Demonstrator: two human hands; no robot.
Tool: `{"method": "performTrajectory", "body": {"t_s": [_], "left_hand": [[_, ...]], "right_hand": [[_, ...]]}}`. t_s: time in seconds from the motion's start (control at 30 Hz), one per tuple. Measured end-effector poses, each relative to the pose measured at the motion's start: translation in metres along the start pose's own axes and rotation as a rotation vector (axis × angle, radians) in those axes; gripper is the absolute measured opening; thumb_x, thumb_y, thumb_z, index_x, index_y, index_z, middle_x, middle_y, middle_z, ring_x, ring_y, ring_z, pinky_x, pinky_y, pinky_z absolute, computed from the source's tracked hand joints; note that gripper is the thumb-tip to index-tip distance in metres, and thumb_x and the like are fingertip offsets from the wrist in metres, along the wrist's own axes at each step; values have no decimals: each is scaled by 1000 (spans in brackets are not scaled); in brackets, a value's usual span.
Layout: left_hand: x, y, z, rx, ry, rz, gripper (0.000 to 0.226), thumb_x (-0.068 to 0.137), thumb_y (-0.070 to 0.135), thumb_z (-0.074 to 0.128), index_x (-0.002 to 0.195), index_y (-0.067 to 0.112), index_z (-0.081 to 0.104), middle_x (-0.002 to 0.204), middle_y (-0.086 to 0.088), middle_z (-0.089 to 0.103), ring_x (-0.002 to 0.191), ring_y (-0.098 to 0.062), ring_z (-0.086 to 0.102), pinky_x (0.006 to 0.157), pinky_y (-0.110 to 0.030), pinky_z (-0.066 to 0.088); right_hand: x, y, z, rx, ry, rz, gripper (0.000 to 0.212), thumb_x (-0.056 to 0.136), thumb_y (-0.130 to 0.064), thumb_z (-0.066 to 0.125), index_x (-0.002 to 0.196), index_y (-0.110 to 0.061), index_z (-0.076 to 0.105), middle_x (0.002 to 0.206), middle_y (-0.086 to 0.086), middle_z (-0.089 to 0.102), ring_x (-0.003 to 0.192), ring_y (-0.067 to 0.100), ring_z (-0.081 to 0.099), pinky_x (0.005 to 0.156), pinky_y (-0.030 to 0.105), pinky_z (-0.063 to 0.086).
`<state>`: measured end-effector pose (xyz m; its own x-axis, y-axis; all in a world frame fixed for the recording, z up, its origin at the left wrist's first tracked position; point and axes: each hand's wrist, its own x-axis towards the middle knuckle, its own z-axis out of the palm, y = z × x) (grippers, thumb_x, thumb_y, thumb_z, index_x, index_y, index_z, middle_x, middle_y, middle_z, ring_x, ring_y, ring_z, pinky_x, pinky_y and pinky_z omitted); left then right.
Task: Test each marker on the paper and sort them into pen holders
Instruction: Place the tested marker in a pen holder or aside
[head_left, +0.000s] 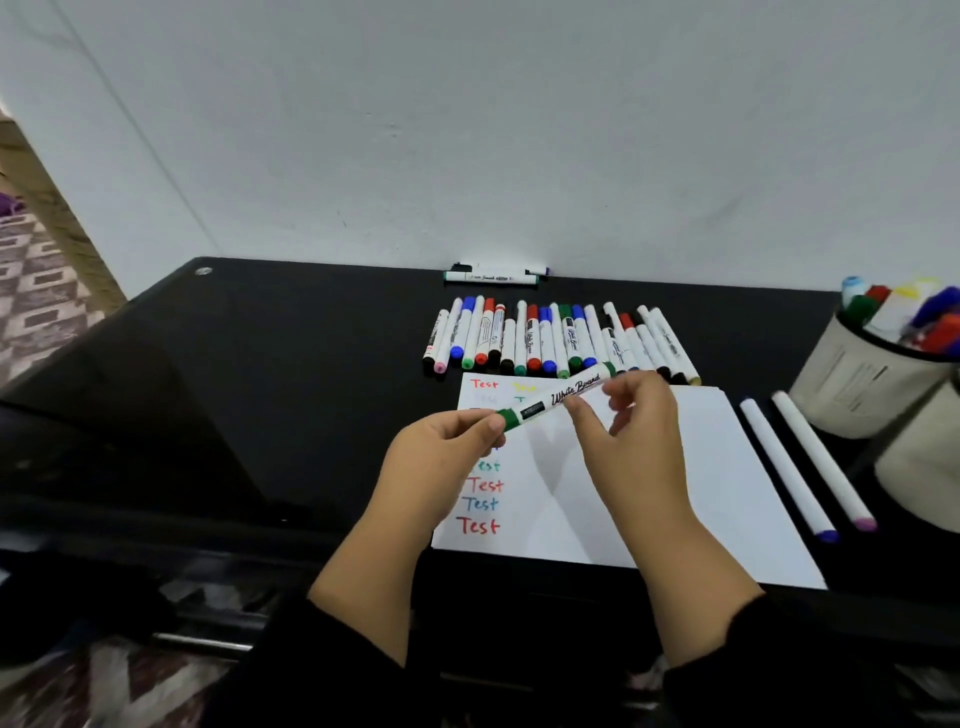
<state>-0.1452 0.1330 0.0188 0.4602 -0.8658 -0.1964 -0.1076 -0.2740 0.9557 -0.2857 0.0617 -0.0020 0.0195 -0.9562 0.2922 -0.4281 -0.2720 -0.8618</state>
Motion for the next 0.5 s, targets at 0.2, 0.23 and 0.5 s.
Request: {"method": "performTrajectory", "body": {"t_s": [0.2, 0.23, 0.5], "left_hand": [[-3, -4, 9, 71, -61, 15, 6, 86, 33, 64, 83, 38, 65, 82, 18, 69, 87, 2, 61, 57, -13, 42], [-2, -3, 10, 95, -78, 17, 5, 85, 33, 65, 85, 38, 66, 85, 17, 69, 87, 0, 60, 56, -13, 42], [8, -1, 13, 182, -133, 5, 7, 83, 33, 67, 78, 37, 68, 86, 6, 71, 76, -11, 57, 52, -14, 40]], "right_hand": [[-1, -6, 4, 403, -228, 645, 44, 81, -55, 63, 95, -13, 58, 73, 0, 55, 57, 12, 41, 52, 24, 35], [-1, -7, 4, 434, -252, 656, 40, 82, -53, 63, 86, -13, 59, 61, -1, 51, 50, 11, 36, 47, 23, 31], [5, -4, 9, 588, -274, 584, 27, 92, -27, 59, 70, -12, 52, 43, -3, 35, 39, 10, 25, 43, 24, 22]]}}
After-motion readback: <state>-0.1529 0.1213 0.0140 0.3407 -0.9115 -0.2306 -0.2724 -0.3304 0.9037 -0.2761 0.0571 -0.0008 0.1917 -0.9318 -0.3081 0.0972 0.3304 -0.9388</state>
